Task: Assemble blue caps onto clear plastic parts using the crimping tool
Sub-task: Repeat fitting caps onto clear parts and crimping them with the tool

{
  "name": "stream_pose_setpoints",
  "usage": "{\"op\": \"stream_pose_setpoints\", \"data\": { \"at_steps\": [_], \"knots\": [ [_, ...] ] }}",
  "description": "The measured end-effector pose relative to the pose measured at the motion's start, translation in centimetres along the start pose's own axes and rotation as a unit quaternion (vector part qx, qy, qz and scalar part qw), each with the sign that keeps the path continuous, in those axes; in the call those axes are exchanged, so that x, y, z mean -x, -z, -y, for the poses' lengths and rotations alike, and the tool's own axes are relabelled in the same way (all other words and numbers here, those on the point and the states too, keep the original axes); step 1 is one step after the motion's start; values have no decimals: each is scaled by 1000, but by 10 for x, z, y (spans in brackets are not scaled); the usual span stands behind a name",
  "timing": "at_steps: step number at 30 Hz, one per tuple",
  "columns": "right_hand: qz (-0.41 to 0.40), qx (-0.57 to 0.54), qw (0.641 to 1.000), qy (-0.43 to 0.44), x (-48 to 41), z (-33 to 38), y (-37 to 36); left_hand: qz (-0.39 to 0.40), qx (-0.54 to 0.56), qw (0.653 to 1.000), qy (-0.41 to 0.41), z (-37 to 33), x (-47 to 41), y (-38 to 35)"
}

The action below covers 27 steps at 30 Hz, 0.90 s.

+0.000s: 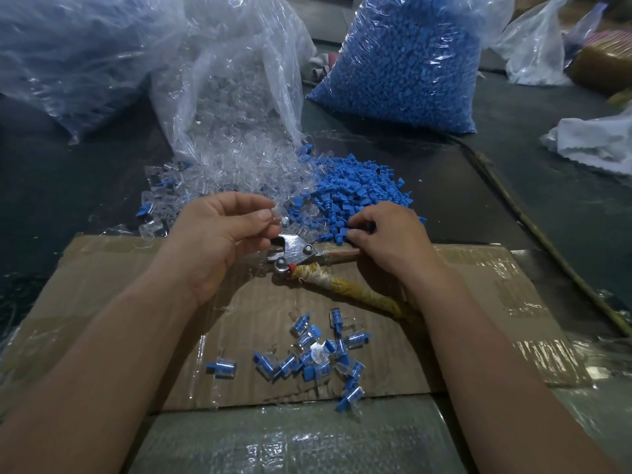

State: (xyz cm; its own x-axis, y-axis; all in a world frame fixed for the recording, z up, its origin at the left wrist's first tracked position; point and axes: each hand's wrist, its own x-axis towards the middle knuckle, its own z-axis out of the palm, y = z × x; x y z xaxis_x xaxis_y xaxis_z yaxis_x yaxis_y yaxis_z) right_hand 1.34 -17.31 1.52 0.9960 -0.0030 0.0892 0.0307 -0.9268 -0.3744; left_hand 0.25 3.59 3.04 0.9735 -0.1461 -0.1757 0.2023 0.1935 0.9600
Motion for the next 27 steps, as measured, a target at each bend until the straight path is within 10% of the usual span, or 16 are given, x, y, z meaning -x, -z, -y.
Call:
{"op": "stream_pose_setpoints", "data": {
  "at_steps": [27],
  "knots": [
    [-55,-353,931,72,29,45,13,57,36,998,13,-4,5,-7]
  ]
}}
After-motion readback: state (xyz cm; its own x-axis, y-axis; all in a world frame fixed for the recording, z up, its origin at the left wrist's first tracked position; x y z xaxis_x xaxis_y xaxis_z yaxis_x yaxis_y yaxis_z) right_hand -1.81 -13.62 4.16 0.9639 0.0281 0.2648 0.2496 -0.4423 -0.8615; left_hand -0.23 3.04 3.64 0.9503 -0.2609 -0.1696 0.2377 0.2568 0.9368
